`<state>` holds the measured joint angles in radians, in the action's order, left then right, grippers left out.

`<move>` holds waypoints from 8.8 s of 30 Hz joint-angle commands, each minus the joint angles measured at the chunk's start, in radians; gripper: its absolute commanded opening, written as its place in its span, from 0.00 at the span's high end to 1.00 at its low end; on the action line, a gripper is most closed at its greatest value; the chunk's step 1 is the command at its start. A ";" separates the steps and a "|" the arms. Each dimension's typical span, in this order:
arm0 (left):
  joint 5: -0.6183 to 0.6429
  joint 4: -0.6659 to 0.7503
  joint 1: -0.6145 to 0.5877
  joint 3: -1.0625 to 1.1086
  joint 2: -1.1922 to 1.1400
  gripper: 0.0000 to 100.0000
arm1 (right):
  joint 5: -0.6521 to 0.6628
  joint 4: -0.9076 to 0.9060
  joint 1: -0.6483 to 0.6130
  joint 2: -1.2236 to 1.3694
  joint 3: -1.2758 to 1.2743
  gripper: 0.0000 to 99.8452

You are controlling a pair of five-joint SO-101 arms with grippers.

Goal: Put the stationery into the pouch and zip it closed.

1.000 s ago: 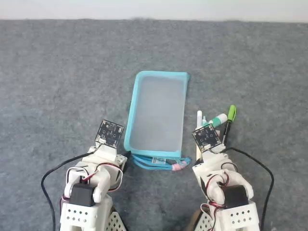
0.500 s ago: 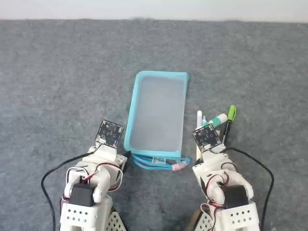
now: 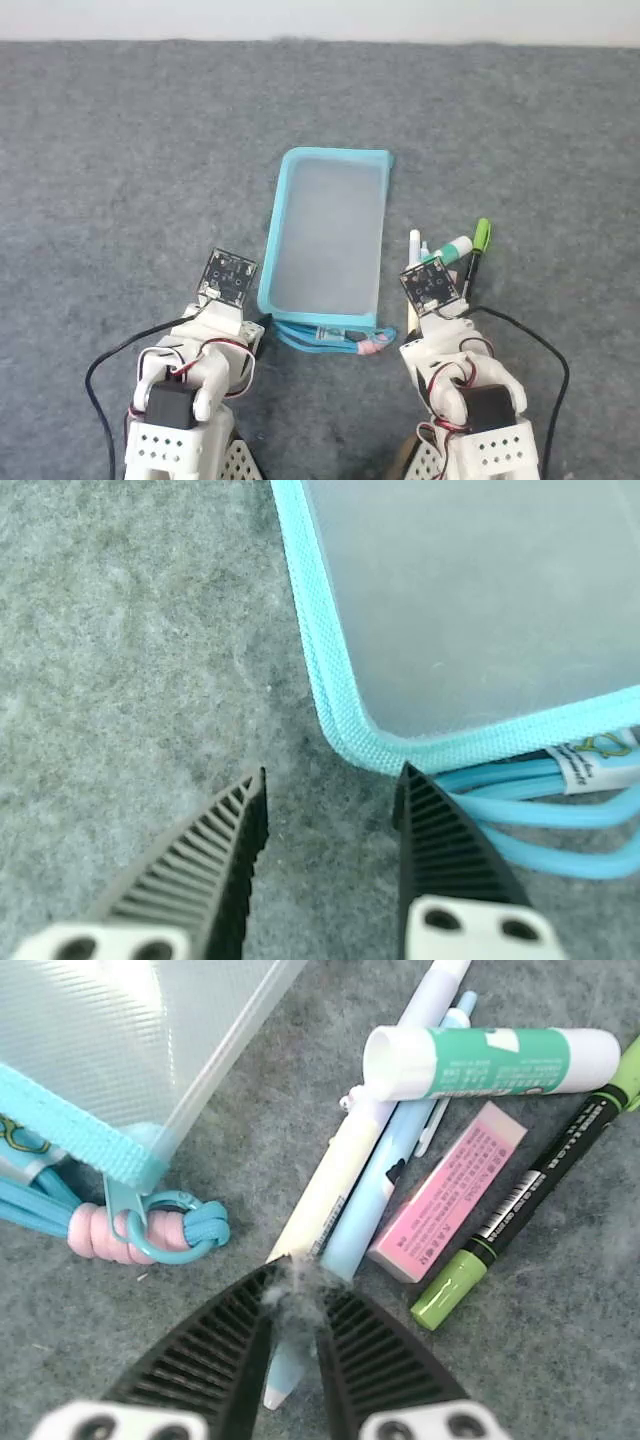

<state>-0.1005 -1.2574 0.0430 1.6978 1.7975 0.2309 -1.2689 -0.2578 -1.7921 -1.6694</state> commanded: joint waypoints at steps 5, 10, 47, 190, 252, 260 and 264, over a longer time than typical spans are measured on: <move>0.011 0.009 0.015 -0.013 0.023 0.80 | -0.003 -0.013 -0.004 -0.018 -0.014 0.99; -0.011 0.023 -0.094 -0.013 0.023 0.80 | -0.009 -0.013 -0.008 -0.016 -0.014 0.99; -0.255 0.141 -0.508 -0.013 0.021 0.80 | 0.250 0.082 -0.074 0.734 0.588 0.78; -0.259 0.135 -0.446 -0.013 0.021 0.80 | -0.284 0.355 -0.148 1.736 1.066 0.78; -0.256 0.241 -0.451 -0.018 0.023 0.80 | -0.163 0.117 -0.036 1.566 1.252 0.99; -0.250 0.235 -0.445 -0.117 0.017 0.80 | -0.097 0.116 -0.028 1.095 1.049 0.99; -0.213 0.183 -0.405 -0.283 -0.086 0.77 | -0.035 0.038 -0.028 0.938 1.071 0.99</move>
<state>-0.3567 -1.0426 -0.4066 1.6011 1.7975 0.1542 -1.1769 -0.2900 -0.7135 -0.6368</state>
